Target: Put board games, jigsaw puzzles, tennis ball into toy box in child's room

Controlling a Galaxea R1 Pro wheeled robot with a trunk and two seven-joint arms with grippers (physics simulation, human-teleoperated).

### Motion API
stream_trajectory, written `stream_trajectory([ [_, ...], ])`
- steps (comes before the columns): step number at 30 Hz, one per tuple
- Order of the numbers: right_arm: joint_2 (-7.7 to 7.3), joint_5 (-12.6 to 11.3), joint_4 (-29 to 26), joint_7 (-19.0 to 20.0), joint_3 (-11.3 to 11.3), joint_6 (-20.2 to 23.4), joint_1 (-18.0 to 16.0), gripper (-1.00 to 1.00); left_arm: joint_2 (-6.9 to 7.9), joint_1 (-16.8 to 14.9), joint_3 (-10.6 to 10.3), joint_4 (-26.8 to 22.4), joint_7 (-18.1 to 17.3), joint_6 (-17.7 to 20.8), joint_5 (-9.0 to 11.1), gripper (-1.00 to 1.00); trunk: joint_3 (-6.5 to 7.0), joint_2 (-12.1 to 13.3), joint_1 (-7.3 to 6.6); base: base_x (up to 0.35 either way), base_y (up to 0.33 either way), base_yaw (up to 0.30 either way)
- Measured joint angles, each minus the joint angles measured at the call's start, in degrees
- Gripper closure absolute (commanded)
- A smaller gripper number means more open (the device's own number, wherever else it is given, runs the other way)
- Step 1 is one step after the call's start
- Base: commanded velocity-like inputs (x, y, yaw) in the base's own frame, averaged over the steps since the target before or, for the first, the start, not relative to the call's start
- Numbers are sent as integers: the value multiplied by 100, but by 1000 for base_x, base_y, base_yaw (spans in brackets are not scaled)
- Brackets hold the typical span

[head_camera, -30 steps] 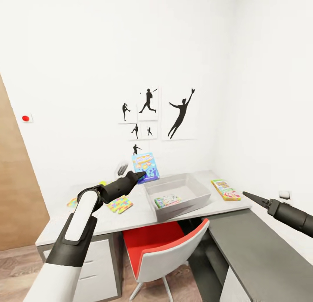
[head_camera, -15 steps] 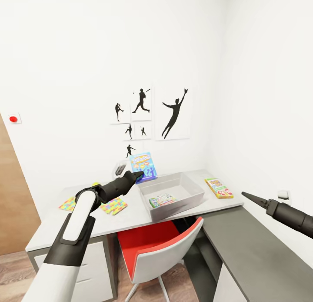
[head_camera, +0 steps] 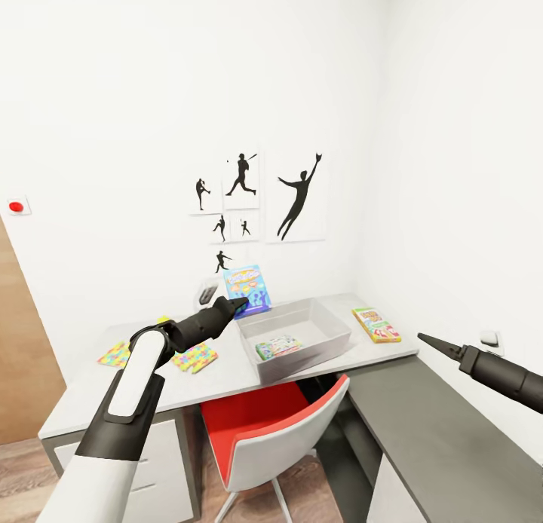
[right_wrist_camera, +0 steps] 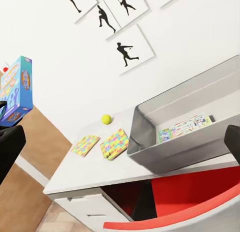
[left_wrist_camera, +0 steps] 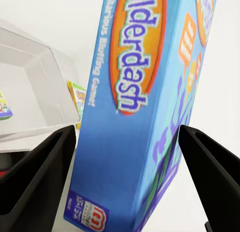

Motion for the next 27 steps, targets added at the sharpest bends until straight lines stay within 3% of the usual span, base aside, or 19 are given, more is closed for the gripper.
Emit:
stream_trajectory([
  [18,3,5,5,-14,0,0,0,-100,2,0,8,1,-9,2,2,100,0,0,-1,176,-72,-3],
  [27,3,48,4,-135,1,0,-1,-100,3,1,7,-1,-13,2,7,100,-16,0,0,62,-15,78],
])
